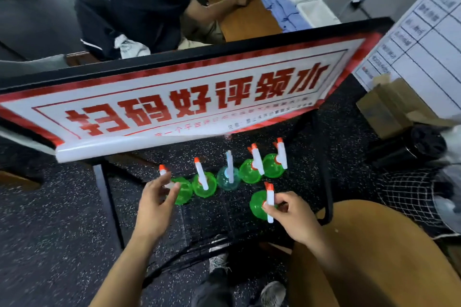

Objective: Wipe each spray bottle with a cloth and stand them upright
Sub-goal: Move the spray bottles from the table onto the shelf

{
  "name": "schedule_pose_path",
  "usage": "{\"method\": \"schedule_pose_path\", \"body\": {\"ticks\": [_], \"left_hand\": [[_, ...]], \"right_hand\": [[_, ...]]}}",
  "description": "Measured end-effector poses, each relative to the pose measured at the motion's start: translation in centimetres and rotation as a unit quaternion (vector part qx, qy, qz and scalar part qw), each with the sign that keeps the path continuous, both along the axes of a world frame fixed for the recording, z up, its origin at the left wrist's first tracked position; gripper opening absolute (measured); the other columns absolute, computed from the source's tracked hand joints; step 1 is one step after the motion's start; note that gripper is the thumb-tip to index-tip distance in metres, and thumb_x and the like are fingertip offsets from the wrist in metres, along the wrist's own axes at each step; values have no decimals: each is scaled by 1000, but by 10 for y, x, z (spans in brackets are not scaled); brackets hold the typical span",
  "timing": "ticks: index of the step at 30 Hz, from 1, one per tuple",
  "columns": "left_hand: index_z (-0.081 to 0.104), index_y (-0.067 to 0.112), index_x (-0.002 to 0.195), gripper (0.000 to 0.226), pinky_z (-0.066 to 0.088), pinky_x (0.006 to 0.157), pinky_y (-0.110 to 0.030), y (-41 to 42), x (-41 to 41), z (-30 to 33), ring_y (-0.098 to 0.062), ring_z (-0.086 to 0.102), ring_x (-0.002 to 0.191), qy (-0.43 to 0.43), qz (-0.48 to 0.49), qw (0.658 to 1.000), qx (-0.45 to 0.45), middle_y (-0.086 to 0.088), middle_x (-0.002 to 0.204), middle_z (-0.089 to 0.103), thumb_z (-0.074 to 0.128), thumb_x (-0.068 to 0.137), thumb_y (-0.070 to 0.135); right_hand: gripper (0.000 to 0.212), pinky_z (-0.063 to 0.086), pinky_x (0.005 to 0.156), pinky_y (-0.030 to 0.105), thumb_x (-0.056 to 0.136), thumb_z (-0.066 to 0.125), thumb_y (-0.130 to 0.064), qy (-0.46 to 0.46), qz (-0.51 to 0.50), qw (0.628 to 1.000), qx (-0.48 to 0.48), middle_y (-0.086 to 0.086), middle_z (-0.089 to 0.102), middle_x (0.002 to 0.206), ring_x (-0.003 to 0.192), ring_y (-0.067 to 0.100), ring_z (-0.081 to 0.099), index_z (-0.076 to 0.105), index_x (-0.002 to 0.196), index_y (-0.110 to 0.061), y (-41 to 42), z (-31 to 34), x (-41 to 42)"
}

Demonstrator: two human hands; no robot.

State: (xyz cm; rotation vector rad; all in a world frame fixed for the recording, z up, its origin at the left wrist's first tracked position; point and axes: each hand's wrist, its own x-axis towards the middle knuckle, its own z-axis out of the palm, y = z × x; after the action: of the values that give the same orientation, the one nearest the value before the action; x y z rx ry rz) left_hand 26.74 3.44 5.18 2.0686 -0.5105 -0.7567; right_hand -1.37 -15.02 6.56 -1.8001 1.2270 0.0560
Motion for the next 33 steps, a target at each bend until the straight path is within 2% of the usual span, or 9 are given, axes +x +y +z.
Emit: {"method": "schedule_pose_path", "body": {"ticks": [3,6,9,13,18,21,27,30,33], "left_hand": [[63,19,140,40,50,88,-20,-20,-21,6,-7,66,109,12,-26,999,-15,0,130,65,68,101,29],[64,21,137,37,54,94,-25,-43,-50,8,-4,66,107,34,-83,996,-27,4,126,65,68,101,29],[64,23,133,33,48,95,-10,-65,-83,3,6,63,102,54,-135,989,-29,9,121,64,69,100,22],[65,16,136,37,34,93,4,-91,-121,-16,-9,61,113,51,-185,981,-4,0,124,64,70,101,24],[57,14,147,43,40,106,-17,-117,-157,-48,-17,60,127,101,-236,965,51,-5,139,63,63,106,24],[39,20,160,53,47,80,-20,-131,-169,-59,-13,62,97,147,-276,947,79,6,137,57,55,109,24],[36,32,161,64,56,70,-41,-149,-180,-78,-28,72,88,176,-294,935,93,1,144,61,58,102,42],[35,31,161,64,41,46,-27,-153,-187,-87,-9,56,53,196,-287,933,91,-3,131,67,59,102,34],[41,35,156,61,34,48,-25,-155,-192,-88,-2,46,48,206,-285,932,89,-15,118,68,57,97,35]], "right_hand": [[6,47,80,30,94,75,-40,21,-18,999,-19,-6,60,102,90,12,61,70,94,-37,-13,-2,-10],[21,51,88,42,98,68,-43,66,-15,997,-29,-2,58,109,93,18,61,73,108,-26,-25,-9,-16],[23,50,85,41,101,63,-42,93,-16,995,-33,2,56,115,93,22,61,71,110,-22,-33,-15,-16],[27,41,75,35,102,62,-41,146,-17,988,-55,2,54,117,89,22,59,70,117,-20,-43,-22,-11],[32,48,82,39,104,58,-42,185,-10,980,-73,7,52,120,95,30,64,64,120,-14,-54,-28,-5],[35,44,80,38,106,53,-41,193,-1,978,-75,10,50,123,100,32,62,57,120,-9,-58,-30,-1],[34,44,81,38,109,48,-36,227,28,968,-105,11,48,128,106,33,64,52,126,-6,-61,-29,5],[33,49,85,35,111,42,-31,261,52,955,-132,11,47,135,106,29,67,49,132,-7,-59,-28,5],[32,49,83,30,112,39,-29,276,74,946,-154,10,46,138,106,25,68,46,136,-9,-57,-27,4]]}}
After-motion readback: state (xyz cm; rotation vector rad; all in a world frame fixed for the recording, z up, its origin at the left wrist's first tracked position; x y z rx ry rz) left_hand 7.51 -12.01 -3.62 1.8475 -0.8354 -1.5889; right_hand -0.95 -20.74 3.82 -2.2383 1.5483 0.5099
